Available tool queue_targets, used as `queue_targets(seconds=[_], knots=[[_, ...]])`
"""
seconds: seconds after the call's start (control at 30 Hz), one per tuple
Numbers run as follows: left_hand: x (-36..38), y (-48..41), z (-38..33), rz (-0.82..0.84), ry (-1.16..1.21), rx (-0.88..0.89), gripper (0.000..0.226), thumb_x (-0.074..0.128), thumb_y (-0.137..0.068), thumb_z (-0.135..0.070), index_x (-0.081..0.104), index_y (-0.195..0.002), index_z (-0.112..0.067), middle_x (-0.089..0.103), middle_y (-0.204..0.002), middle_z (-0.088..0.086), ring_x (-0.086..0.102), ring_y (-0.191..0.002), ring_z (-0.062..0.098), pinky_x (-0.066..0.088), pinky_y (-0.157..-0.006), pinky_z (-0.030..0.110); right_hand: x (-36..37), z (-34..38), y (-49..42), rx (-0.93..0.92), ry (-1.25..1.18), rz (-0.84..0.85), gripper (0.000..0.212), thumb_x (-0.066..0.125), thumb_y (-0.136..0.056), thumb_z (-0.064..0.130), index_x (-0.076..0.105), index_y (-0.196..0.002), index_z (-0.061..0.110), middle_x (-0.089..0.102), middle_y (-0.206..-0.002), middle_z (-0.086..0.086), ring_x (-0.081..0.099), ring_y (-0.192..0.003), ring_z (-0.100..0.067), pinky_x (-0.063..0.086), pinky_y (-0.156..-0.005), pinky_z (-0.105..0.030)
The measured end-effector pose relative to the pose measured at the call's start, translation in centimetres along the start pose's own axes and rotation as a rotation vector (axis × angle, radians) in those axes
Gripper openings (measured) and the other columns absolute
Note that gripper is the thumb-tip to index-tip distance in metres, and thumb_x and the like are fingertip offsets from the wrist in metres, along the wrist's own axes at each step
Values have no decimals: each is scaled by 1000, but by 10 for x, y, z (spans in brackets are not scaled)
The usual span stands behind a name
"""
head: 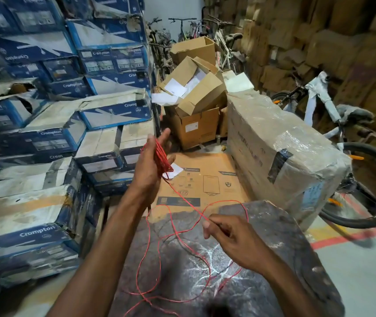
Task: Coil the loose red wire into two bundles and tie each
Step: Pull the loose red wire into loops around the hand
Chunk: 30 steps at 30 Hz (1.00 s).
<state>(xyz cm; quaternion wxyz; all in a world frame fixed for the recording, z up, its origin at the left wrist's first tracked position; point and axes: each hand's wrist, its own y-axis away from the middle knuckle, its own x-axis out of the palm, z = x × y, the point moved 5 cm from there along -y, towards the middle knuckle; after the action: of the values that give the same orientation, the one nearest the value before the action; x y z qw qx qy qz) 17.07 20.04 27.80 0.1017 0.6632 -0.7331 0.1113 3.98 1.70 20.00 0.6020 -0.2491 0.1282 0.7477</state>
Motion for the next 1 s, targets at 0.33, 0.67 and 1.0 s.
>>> queue_targets(seconds=[0.33, 0.67, 1.0], knots=[[25, 59, 40, 549, -1113, 103, 88, 1, -97, -71, 63, -135, -21, 68, -65, -8, 55, -73, -11, 39, -84, 14, -57, 38, -11, -140, -571, -228, 28, 61, -96, 45, 66, -78, 24, 39, -63, 11, 24, -53, -6, 20, -49, -23], [26, 96, 35, 724, -146, -275, 71, 44, -92, -72, 76, -94, -9, 17, -49, 0, 12, -43, 14, 10, -46, 32, -21, 13, -36, 91, -1667, 218, 21, 51, -107, 31, 52, -94, 15, 28, -54, 5, 16, -35, -6, 5, -35, -19], [26, 97, 13, 835, 863, -380, 72, 25, -109, -49, 34, -150, 9, 16, -47, -4, 14, -36, 7, 12, -43, 26, -6, -16, -41, 387, -1161, -179, 23, 57, -103, 35, 66, -89, 19, 25, -67, 7, 17, -41, -2, 14, -30, -14]])
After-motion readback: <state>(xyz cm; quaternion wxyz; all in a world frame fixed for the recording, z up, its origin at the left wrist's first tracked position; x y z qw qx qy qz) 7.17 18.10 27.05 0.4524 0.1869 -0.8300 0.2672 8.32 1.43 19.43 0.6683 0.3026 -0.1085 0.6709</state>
